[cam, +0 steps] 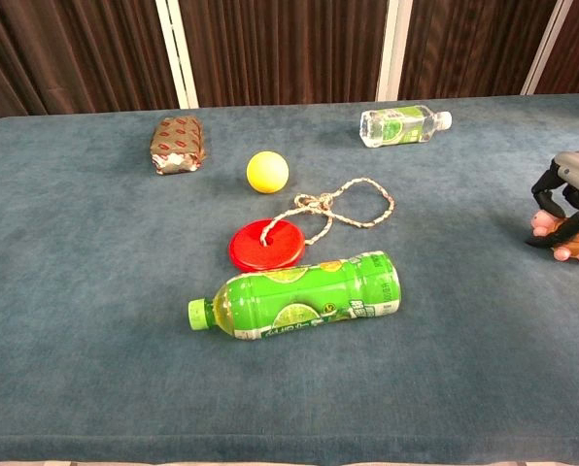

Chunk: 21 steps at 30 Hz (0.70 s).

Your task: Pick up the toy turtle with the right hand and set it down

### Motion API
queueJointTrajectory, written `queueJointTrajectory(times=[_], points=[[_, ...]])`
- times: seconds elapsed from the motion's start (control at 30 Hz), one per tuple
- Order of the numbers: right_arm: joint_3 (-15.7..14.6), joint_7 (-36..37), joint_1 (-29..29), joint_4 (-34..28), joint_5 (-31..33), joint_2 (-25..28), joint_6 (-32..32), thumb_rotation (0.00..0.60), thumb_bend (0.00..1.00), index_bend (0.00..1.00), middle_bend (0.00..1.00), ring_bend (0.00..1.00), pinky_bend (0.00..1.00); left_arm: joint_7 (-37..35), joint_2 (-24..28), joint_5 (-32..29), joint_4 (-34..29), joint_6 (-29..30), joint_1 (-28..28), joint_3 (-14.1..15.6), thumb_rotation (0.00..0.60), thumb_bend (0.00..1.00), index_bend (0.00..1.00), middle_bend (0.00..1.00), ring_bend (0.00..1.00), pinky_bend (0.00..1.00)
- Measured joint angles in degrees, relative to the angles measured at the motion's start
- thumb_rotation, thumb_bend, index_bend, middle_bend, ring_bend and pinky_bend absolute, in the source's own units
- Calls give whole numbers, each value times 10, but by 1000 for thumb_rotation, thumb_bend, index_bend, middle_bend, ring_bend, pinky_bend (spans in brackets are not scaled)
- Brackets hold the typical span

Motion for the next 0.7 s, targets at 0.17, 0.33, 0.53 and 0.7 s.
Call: queueJointTrajectory(times=[0.17, 0.33, 0.53, 0.7], points=[[-4, -8, -3, 9, -6, -2, 10, 600, 440, 1000, 882, 1000, 1000, 1, 0, -1, 0, -3, -1, 0, 600, 424, 103, 0, 0, 228], [-3, -1, -6, 17, -13, -5, 37, 600, 483, 1000, 883, 1000, 1000, 2, 0, -2, 0, -5, -2, -1, 600, 424, 103, 0, 0, 228], [-3, 55, -10, 24, -25, -2, 60, 600, 429, 832, 799, 916, 1000, 0, 0, -2, 0, -7, -3, -1, 600, 424, 103, 0, 0, 228], [-9, 99, -15, -11, -36, 30, 62, 600, 261, 375, 465, 852, 1000, 1, 0, -2, 0, -9, -4, -1, 600, 424, 103, 0, 0, 227]])
